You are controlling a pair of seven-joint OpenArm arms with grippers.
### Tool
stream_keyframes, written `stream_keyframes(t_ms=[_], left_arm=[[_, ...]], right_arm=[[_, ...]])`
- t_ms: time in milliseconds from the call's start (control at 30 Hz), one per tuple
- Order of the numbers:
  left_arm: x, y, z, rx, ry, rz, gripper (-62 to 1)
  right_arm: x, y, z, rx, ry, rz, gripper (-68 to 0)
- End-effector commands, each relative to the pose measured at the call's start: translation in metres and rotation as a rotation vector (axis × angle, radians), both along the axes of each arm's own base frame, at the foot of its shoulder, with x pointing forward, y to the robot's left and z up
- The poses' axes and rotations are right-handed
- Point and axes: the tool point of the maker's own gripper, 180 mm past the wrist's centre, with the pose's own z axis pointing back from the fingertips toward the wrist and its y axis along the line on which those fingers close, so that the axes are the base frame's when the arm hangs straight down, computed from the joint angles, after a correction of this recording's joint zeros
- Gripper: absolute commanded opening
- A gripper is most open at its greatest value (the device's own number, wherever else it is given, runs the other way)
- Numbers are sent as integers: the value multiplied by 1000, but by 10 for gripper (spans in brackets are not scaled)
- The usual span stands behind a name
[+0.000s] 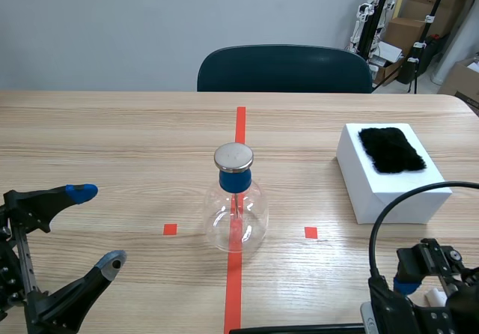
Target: Do the electroscope experiment. put the rod down on the box
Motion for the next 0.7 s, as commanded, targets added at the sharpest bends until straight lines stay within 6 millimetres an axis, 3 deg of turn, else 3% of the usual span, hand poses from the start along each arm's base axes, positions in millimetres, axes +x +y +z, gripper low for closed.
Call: stream_keyframes(t_ms=[0,267,667], left_arm=[[2,2,7,-18,-23,3,14],[2,2,7,-18,-22,3,14],[2,2,7,-18,-22,3,14]], right_arm=[[1,2,2,7,0,9,4],[1,14,13,92,11,-3,4],[28,22,60,359,-20,-193,4]])
